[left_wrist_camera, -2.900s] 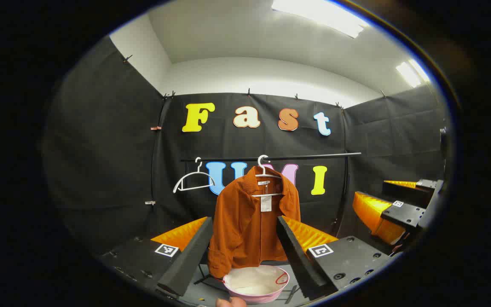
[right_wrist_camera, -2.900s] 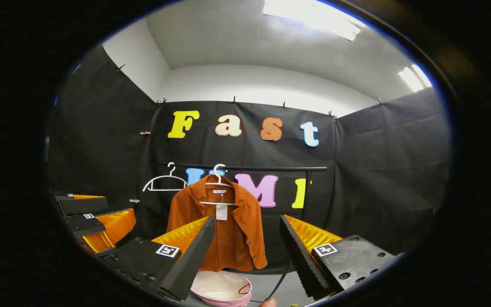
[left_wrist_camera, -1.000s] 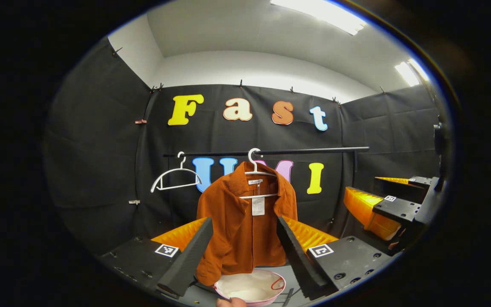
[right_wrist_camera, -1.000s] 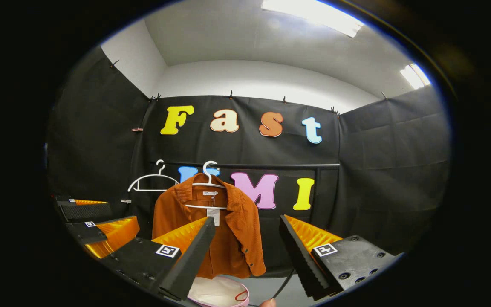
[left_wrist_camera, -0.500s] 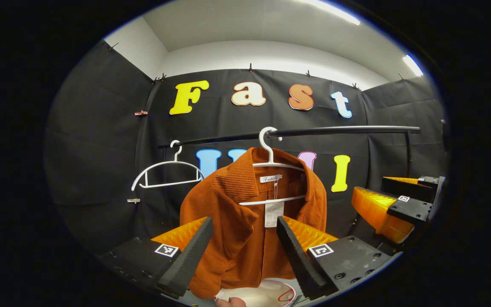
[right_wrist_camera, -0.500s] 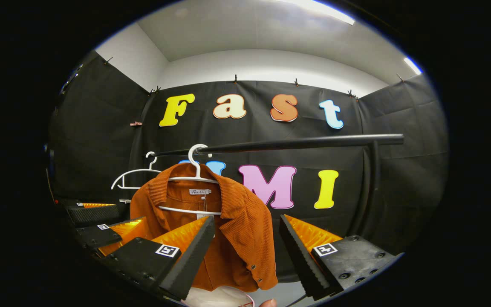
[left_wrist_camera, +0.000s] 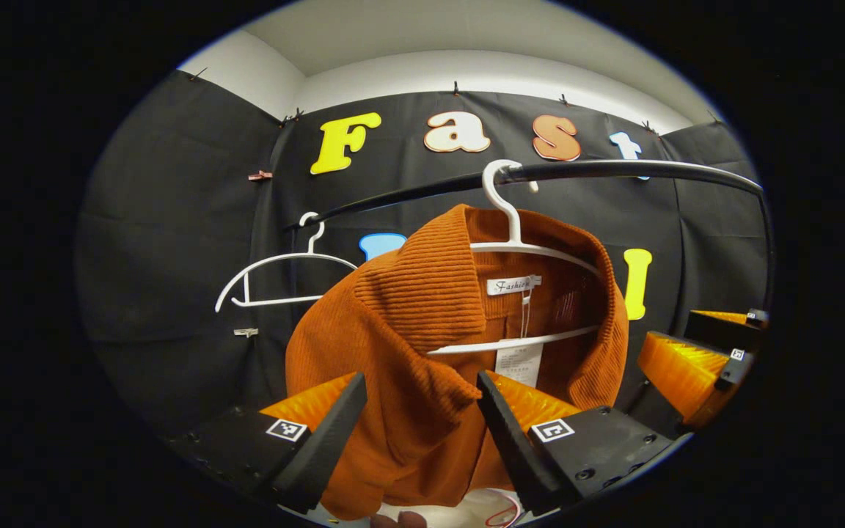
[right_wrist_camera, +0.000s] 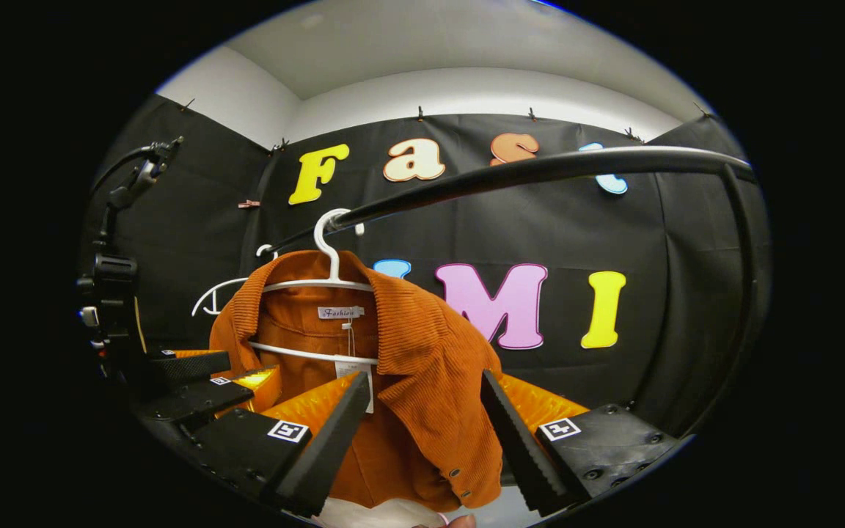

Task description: Grasp the clothes on the hanger with both hands and then place them into the laundry hamper below.

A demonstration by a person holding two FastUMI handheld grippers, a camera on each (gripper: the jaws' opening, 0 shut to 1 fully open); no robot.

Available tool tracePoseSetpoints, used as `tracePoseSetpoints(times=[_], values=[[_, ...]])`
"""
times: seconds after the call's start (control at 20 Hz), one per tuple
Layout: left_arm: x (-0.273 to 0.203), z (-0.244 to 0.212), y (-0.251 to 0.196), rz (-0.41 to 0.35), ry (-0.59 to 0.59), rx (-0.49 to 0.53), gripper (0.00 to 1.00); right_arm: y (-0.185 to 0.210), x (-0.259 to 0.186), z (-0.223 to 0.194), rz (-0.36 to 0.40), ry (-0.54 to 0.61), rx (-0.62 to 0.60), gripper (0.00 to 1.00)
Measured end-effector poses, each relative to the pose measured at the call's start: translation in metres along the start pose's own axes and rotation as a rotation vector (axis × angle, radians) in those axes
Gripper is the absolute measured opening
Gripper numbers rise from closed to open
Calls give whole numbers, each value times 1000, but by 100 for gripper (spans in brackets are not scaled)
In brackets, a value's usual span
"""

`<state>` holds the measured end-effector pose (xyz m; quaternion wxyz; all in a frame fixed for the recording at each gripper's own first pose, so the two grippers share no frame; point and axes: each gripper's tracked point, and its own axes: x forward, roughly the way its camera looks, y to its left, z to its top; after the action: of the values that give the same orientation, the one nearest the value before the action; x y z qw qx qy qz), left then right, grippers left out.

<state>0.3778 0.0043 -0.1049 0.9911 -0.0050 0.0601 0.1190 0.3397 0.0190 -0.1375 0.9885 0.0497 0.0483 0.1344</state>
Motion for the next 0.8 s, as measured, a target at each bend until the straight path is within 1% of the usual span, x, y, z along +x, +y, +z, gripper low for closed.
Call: tracePoseSetpoints(times=[0.05, 0.15, 0.2, 0.25, 0.3, 0.35, 0.4, 0.45, 0.5, 0.6, 0.7, 0.75, 0.8], values=[[2, 1, 5, 18, -8, 1, 95, 3, 8, -6, 8, 4, 11, 98], [6, -1, 8, 28, 0, -3, 95, 8, 24, -17, 13, 19, 30, 98], [6, -3, 9, 31, 8, -3, 93, 10, 33, -24, 11, 26, 27, 98], [7, -6, 11, 38, 14, -1, 89, 12, 41, -30, 8, 30, 16, 99], [8, -6, 13, 43, 19, 5, 83, 13, 48, -36, 5, 33, 3, 98], [10, -7, 15, 46, 19, 9, 78, 13, 55, -41, 1, 31, -6, 98], [11, -7, 13, 37, 17, 8, 65, 15, 61, -42, -2, 26, -11, 98], [13, -7, 11, 23, 19, 4, 60, 13, 69, -45, -13, 24, -14, 98], [14, -8, 10, 15, 25, -4, 49, 11, 76, -49, -26, 26, -11, 98], [16, -11, 17, 27, 40, -14, 27, 4, 87, -49, -51, 7, 13, 99], [17, -17, 21, 31, 57, -29, 12, 7, 95, -50, -32, 1, 64, 70], [18, -19, 20, 20, 59, -31, 11, 15, 96, -55, 6, 25, 101, 55], [19, -19, 19, 6, 59, -23, 9, 16, 97, -66, 21, 65, 133, 33]])
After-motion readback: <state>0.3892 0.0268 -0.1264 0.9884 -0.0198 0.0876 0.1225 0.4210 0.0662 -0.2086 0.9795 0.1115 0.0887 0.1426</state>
